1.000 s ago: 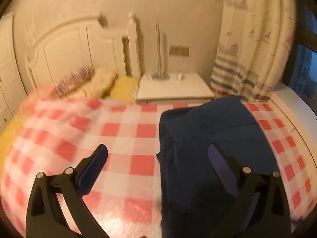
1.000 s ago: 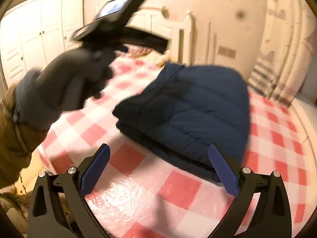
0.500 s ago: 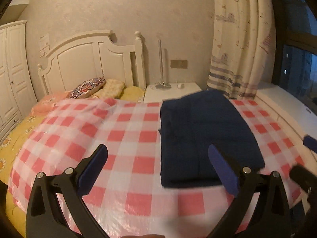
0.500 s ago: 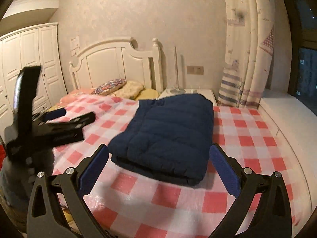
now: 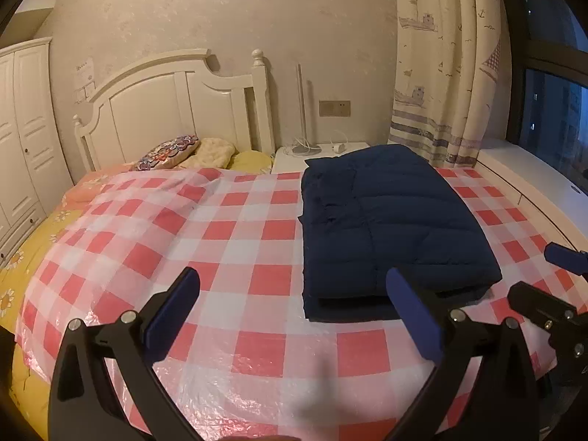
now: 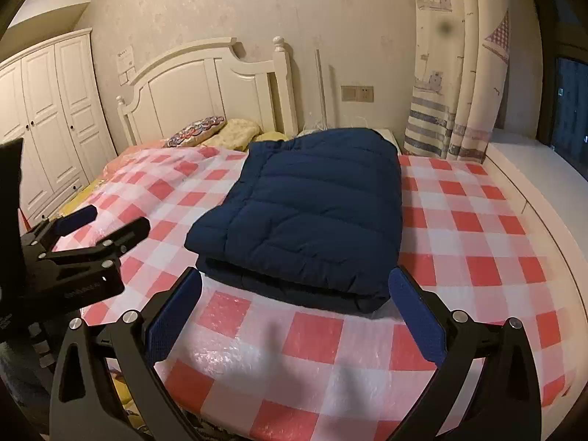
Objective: Fold large clothes
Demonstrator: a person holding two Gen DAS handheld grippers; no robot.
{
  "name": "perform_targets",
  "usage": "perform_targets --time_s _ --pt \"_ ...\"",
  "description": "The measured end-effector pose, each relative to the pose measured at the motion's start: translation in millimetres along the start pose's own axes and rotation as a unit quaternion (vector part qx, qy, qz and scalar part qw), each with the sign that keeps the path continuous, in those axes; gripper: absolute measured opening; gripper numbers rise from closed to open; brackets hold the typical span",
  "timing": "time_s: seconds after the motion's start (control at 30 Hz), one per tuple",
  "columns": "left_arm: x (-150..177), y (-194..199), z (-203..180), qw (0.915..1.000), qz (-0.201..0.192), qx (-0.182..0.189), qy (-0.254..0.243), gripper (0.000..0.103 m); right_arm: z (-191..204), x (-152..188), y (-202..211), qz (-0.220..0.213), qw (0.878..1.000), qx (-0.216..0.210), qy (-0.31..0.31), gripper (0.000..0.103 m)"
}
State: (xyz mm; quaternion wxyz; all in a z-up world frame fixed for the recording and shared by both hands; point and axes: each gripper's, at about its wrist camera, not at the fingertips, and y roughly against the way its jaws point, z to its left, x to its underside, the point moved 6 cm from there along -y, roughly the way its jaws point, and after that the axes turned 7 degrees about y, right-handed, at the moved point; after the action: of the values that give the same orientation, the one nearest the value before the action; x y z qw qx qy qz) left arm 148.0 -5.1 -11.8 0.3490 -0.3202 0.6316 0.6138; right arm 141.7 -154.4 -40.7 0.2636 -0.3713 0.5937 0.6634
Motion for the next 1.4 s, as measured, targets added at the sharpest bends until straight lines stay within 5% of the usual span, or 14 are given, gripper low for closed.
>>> perform_targets --time_s 1.4 --pt "-4.2 15.5 -1.6 0.9996 -0.029 0.001 0.000 0.101 2.3 0.4 3.6 -0.004 1.000 -0.004 -0.003 0.098"
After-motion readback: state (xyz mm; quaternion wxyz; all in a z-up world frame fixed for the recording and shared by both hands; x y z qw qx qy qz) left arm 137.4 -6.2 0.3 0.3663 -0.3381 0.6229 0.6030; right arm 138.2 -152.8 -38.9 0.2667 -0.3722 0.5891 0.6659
